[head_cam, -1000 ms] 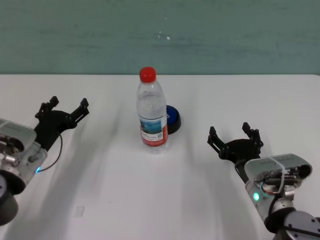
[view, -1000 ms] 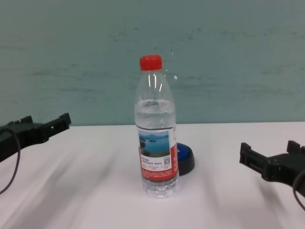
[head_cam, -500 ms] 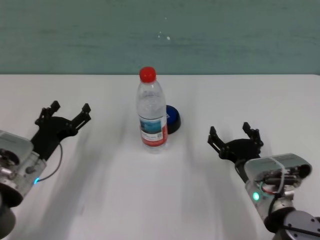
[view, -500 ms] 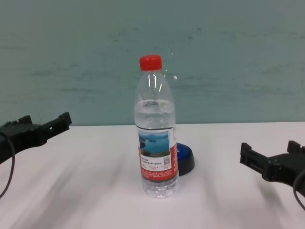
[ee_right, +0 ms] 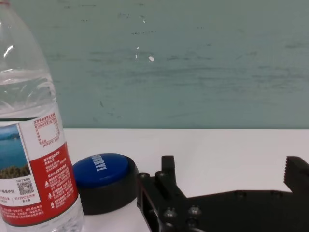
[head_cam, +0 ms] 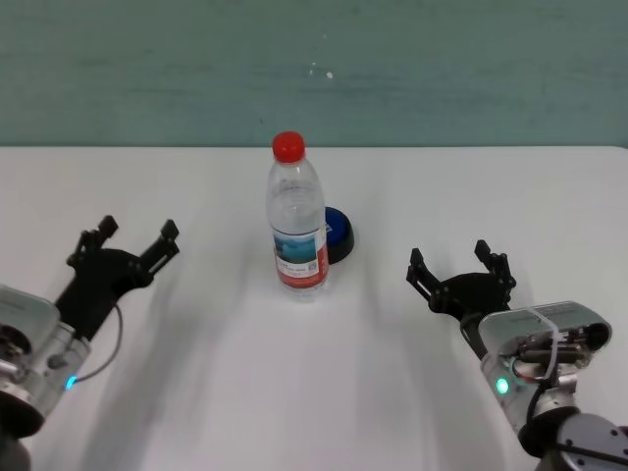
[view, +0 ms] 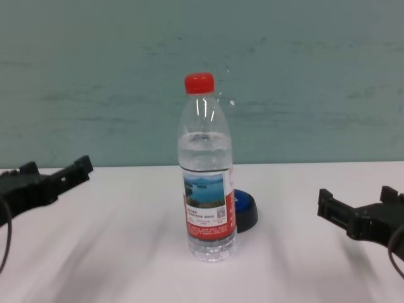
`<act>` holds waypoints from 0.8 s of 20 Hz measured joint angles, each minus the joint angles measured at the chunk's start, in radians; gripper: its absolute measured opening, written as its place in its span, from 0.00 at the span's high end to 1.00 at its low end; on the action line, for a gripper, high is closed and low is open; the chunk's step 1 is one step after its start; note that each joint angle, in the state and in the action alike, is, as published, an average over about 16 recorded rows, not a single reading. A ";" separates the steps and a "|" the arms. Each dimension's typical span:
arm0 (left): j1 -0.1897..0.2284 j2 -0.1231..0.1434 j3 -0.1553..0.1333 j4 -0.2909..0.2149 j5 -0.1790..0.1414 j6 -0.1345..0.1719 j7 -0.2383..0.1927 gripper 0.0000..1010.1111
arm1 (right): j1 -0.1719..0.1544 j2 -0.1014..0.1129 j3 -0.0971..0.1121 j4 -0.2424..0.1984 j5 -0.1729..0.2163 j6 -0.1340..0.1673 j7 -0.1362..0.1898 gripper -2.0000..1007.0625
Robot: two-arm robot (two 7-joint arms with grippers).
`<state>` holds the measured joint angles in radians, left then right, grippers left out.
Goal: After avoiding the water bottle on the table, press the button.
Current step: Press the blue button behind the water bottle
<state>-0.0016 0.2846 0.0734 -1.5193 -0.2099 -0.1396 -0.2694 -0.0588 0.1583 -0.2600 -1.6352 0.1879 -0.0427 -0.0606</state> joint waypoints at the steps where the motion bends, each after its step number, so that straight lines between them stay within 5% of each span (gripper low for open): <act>1: 0.008 -0.001 0.000 -0.007 -0.001 0.000 0.001 0.00 | 0.000 0.000 0.000 0.000 0.000 0.000 0.000 0.00; 16: 0.087 -0.015 0.026 -0.083 -0.008 0.003 0.007 0.00 | 0.000 0.000 0.000 0.000 0.000 0.000 0.000 0.00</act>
<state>0.0850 0.2694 0.0993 -1.6020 -0.2177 -0.1369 -0.2628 -0.0588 0.1583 -0.2600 -1.6352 0.1879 -0.0427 -0.0606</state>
